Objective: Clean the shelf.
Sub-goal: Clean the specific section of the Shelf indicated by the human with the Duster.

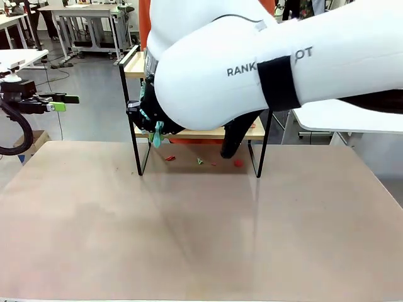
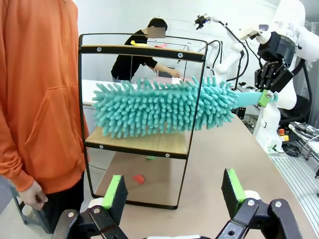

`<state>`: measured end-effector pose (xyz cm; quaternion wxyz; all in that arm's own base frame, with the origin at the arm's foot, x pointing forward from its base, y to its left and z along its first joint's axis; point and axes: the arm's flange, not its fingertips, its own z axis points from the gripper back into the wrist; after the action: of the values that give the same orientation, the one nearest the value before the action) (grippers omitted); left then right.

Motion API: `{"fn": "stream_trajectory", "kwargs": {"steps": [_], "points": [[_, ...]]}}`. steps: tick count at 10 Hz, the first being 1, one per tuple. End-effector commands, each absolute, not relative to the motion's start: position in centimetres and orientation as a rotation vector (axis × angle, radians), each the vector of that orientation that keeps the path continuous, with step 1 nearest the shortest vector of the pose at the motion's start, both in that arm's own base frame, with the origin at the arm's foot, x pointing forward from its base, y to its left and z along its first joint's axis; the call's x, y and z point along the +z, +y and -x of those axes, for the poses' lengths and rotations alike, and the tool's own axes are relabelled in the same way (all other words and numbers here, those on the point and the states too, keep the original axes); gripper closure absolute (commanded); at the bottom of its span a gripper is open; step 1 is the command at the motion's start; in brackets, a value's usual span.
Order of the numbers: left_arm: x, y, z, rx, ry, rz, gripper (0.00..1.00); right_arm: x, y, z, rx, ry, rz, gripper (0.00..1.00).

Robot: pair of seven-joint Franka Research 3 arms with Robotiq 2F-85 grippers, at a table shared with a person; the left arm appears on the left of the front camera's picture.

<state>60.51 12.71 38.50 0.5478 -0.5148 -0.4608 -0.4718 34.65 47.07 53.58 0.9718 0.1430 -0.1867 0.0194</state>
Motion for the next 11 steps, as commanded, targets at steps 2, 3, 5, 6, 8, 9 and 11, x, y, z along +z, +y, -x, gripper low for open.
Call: {"fn": "stream_trajectory", "kwargs": {"steps": [2, 3, 5, 6, 8, 9, 11], "points": [[38.5, 12.8, -60.4, -1.137, -1.097, 1.211, 0.0, 53.8, 50.3, -36.1, -0.007, -0.427, -0.321, 0.87], [38.5, 12.8, -60.4, -1.137, -1.097, 1.211, 0.0, 53.7, 50.6, -36.8, -0.024, -0.427, -0.324, 0.87], [38.5, 12.8, -60.4, -1.137, -1.097, 1.211, 0.0, 53.2, 51.1, -38.0, -0.07, -0.441, -0.307, 0.87], [38.5, 12.8, -60.4, -1.137, -1.097, 1.211, 0.0, 53.1, 51.1, -38.2, -0.084, -0.451, -0.301, 0.87], [38.5, 12.8, -60.4, -1.137, -1.097, 1.211, 0.0, 52.0, 51.5, -38.9, -0.078, -0.428, -0.291, 0.87], [38.5, 12.8, -60.4, -1.137, -1.097, 1.211, 0.0, 51.3, 51.8, -39.4, -0.076, -0.417, -0.29, 0.87], [38.5, 12.8, -60.4, -1.137, -1.097, 1.211, 0.0, 50.1, 52.0, -40.4, -0.085, -0.378, -0.271, 0.87]]}}
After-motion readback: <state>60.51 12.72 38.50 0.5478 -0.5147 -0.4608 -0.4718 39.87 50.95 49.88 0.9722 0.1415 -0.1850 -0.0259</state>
